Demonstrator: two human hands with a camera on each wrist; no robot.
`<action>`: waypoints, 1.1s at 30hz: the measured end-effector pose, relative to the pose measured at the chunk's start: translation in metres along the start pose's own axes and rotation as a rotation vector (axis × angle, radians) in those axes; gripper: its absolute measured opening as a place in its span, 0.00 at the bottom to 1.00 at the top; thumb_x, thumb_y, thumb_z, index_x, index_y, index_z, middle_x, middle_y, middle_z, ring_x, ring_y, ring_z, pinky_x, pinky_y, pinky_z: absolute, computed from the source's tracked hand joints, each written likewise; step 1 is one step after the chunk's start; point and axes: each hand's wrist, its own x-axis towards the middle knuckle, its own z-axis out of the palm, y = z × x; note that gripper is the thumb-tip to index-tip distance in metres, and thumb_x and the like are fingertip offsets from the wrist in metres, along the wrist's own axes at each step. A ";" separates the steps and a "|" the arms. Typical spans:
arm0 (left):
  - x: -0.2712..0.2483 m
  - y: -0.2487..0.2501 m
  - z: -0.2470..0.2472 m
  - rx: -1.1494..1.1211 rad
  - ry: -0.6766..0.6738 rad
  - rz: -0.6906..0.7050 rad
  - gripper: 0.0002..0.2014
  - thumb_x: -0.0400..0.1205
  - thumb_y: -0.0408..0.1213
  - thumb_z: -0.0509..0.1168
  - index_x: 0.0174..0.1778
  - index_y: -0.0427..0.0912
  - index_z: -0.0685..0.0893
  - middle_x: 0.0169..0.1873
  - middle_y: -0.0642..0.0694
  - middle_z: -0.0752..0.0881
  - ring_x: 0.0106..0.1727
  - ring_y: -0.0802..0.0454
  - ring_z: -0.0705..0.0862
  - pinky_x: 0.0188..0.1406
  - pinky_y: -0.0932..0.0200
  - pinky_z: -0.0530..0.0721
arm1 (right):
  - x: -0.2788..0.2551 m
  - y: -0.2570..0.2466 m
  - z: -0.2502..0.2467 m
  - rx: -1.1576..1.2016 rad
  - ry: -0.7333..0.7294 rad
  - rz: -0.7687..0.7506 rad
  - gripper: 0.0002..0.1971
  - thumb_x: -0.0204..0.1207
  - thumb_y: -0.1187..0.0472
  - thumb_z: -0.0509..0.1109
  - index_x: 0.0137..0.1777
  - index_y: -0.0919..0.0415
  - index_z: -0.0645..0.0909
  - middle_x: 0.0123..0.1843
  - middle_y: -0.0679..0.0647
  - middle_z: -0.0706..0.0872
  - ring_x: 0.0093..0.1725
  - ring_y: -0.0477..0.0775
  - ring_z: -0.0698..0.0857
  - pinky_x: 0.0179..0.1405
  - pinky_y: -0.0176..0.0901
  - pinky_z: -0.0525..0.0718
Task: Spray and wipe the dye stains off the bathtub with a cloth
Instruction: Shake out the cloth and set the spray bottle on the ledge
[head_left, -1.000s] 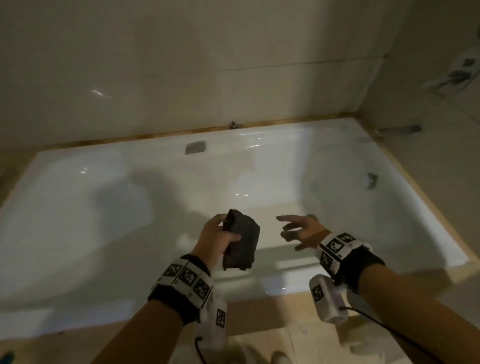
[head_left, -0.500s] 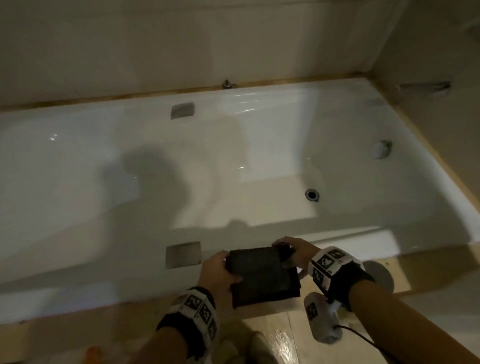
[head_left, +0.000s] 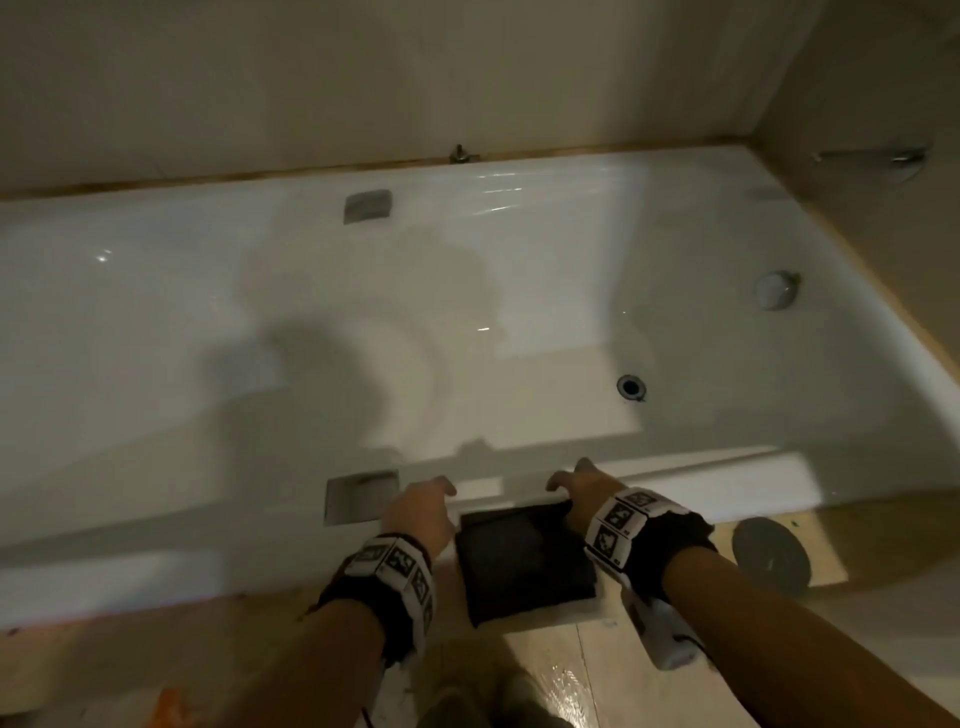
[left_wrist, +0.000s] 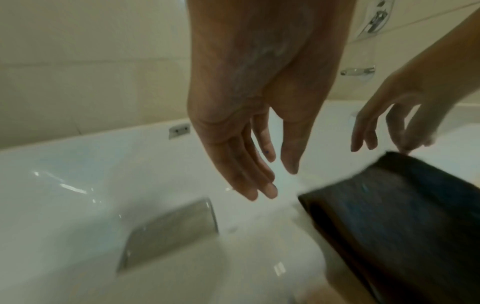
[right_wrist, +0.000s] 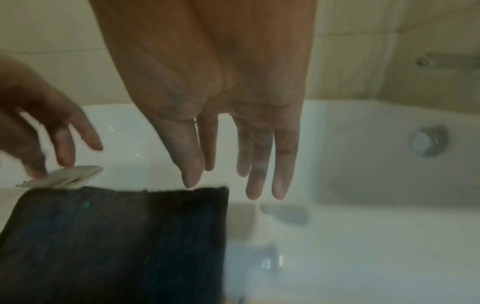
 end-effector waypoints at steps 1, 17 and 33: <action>0.000 0.005 -0.013 -0.001 0.043 0.009 0.19 0.79 0.31 0.64 0.65 0.47 0.78 0.59 0.44 0.84 0.60 0.48 0.82 0.58 0.61 0.77 | -0.001 -0.003 -0.010 -0.043 0.015 0.001 0.24 0.77 0.65 0.64 0.73 0.53 0.68 0.71 0.59 0.65 0.64 0.63 0.78 0.63 0.48 0.78; -0.221 -0.026 -0.317 -0.134 0.678 -0.220 0.16 0.80 0.33 0.58 0.59 0.52 0.82 0.58 0.49 0.84 0.58 0.49 0.82 0.56 0.59 0.78 | -0.134 -0.317 -0.187 -0.485 0.267 -0.510 0.14 0.80 0.58 0.63 0.62 0.61 0.81 0.63 0.58 0.83 0.61 0.58 0.81 0.58 0.43 0.78; -0.418 -0.366 -0.421 -0.283 0.807 -0.678 0.16 0.77 0.33 0.63 0.61 0.44 0.82 0.63 0.42 0.81 0.60 0.44 0.81 0.60 0.50 0.82 | -0.211 -0.698 -0.014 -0.691 0.191 -0.958 0.17 0.80 0.56 0.63 0.68 0.56 0.74 0.70 0.55 0.75 0.69 0.54 0.74 0.64 0.39 0.71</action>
